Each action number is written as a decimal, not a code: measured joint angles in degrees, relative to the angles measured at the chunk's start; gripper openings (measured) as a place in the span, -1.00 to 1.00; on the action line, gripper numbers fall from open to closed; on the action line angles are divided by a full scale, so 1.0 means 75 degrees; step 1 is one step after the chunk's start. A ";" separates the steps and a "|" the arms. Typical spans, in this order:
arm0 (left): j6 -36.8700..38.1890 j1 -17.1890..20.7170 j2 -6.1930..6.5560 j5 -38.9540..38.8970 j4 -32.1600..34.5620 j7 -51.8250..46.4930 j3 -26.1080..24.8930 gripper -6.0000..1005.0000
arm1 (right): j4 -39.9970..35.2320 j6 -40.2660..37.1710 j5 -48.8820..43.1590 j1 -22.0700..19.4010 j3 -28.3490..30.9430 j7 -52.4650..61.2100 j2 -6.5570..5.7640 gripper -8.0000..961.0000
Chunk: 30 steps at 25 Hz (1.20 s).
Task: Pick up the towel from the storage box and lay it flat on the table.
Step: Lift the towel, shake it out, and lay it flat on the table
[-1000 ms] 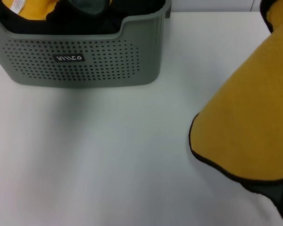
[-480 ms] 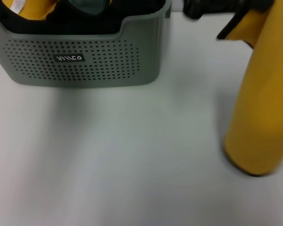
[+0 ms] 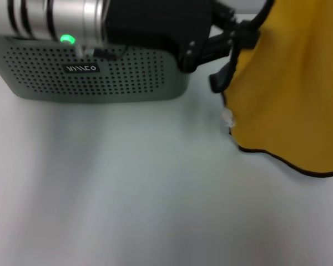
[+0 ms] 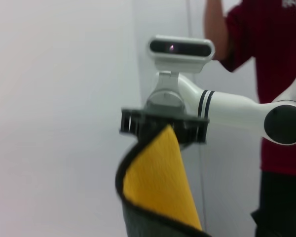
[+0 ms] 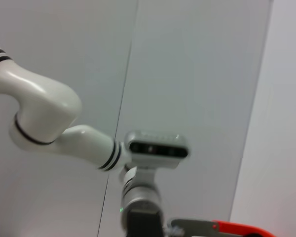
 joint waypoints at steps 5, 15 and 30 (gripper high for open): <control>-0.0001 0.0783 -0.0038 -0.0165 0.0222 0.0120 0.0000 -0.91 | -0.0075 0.0634 -0.0346 0.0602 -0.0608 0.0056 0.0109 -0.96; -0.0061 0.1821 -0.0050 -0.0597 0.0687 0.0464 -0.0012 -0.90 | -0.0149 0.0997 -0.0650 0.1495 -0.0865 0.0327 0.0251 -0.95; -0.0890 0.2512 -0.0074 -0.0838 0.1431 0.0590 -0.0012 -0.70 | -0.0255 0.1418 -0.0694 0.1847 -0.1151 0.0570 0.0235 -0.94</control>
